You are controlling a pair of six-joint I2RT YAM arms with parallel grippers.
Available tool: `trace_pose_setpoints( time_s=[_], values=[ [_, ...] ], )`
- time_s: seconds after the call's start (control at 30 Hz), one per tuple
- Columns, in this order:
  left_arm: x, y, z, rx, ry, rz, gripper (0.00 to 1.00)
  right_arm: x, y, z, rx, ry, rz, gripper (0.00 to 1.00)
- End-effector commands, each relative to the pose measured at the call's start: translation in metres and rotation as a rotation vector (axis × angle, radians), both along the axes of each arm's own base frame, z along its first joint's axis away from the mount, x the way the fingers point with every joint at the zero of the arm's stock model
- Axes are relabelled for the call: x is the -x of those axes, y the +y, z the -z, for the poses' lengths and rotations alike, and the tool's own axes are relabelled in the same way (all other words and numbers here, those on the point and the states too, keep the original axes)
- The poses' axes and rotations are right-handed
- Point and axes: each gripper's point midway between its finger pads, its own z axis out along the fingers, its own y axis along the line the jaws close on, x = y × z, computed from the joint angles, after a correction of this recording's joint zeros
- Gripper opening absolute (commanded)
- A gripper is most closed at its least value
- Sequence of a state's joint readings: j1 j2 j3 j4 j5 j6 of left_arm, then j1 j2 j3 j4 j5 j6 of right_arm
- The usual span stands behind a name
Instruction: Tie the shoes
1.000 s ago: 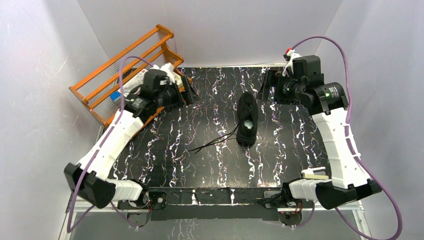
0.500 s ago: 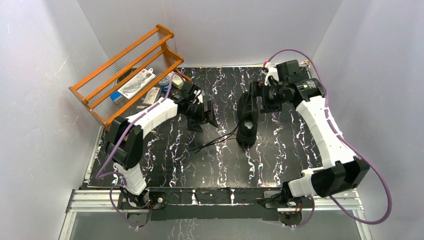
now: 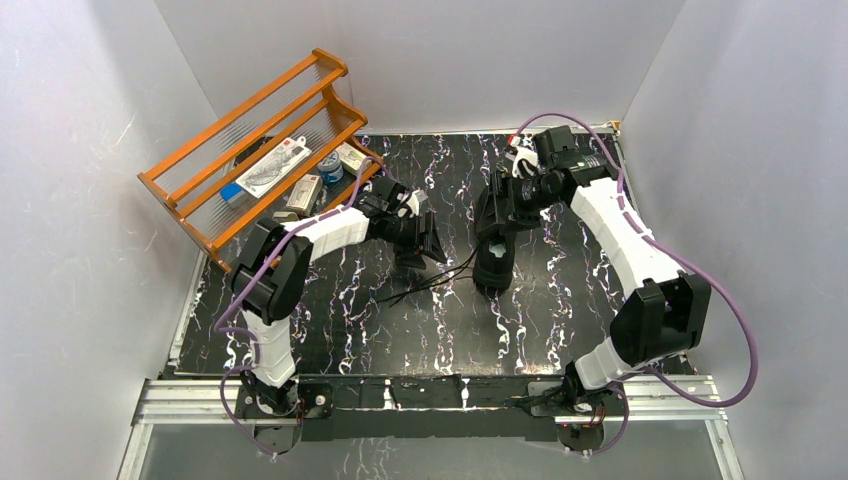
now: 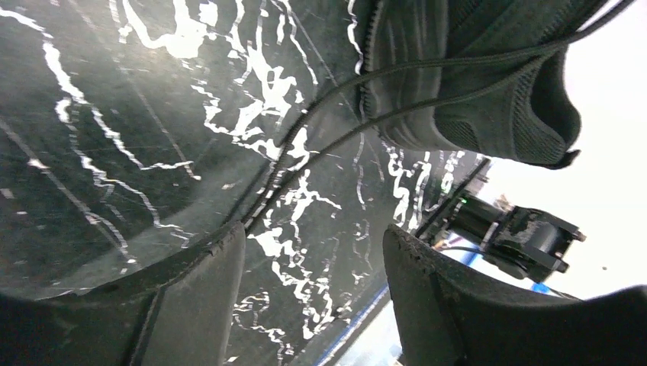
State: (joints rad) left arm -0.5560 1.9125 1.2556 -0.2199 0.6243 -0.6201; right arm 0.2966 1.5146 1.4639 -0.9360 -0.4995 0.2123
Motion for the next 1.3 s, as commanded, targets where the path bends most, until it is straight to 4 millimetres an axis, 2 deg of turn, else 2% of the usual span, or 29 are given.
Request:
trace_pose_setpoints(
  time_s=[0.0, 0.07, 0.17, 0.37, 0.67, 0.7, 0.77, 0.83, 0.93, 1.0, 1.07, 1.17, 1.27],
  values=[
    [-0.009, 0.021, 0.008, -0.146, -0.113, 0.019, 0.63, -0.001, 0.002, -0.017, -0.02, -0.027, -0.018, 0.74],
    [-0.003, 0.037, 0.023, -0.239, -0.117, 0.073, 0.63, 0.001, 0.0, -0.02, -0.013, -0.041, -0.015, 0.74],
    [0.003, 0.045, 0.035, -0.275, -0.135, 0.139, 0.63, 0.004, 0.0, -0.02, -0.024, -0.037, -0.006, 0.74],
    [0.003, 0.03, 0.031, -0.276, -0.186, 0.199, 0.61, 0.006, 0.011, -0.022, -0.06, -0.01, -0.014, 0.74],
    [0.012, 0.026, 0.06, -0.429, -0.223, 0.301, 0.44, 0.0, 0.015, -0.017, -0.062, 0.002, 0.034, 0.75],
    [0.014, 0.029, 0.069, -0.47, -0.216, 0.321, 0.43, -0.003, 0.013, -0.015, -0.064, 0.007, 0.067, 0.79],
    [0.021, 0.042, 0.087, -0.551, -0.152, 0.355, 0.33, -0.01, 0.001, -0.013, -0.07, 0.016, 0.132, 0.82],
    [0.028, 0.054, 0.096, -0.608, -0.114, 0.378, 0.24, -0.021, -0.028, -0.001, -0.028, 0.047, 0.265, 0.86],
    [0.031, 0.057, 0.088, -0.591, -0.139, 0.374, 0.2, -0.034, -0.069, 0.013, -0.07, 0.109, 0.403, 0.82],
    [0.032, 0.055, 0.079, -0.567, -0.153, 0.369, 0.11, -0.042, -0.078, 0.023, -0.06, 0.113, 0.405, 0.78],
    [0.034, 0.056, 0.073, -0.568, -0.144, 0.368, 0.0, -0.046, -0.077, 0.036, -0.043, 0.135, 0.367, 0.74],
    [0.033, 0.061, 0.063, -0.584, -0.143, 0.357, 0.0, -0.052, -0.069, 0.055, -0.087, 0.176, 0.305, 0.68],
    [0.024, 0.065, 0.035, -0.589, -0.203, 0.291, 0.0, -0.055, -0.064, 0.071, -0.09, 0.194, 0.264, 0.63]
  ],
)
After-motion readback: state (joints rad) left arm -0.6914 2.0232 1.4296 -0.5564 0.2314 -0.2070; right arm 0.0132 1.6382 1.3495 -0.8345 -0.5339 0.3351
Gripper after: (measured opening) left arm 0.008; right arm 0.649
